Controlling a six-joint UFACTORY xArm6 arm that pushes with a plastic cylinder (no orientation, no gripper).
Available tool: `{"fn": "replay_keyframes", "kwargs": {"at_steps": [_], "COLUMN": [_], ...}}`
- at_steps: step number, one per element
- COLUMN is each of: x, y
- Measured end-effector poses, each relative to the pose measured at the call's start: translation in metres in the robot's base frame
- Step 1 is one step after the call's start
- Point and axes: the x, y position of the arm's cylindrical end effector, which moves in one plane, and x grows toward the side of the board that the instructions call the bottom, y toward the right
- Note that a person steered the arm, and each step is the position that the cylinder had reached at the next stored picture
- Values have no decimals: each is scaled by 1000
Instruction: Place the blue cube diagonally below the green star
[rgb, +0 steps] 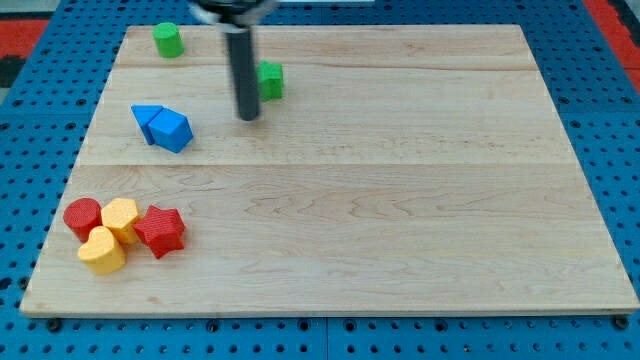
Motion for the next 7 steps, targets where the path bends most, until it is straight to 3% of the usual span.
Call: {"fn": "replay_keyframes", "kwargs": {"at_steps": [1,2,5,7], "x": [0,7,56,114], "y": [-116,-157,-41,-43]}}
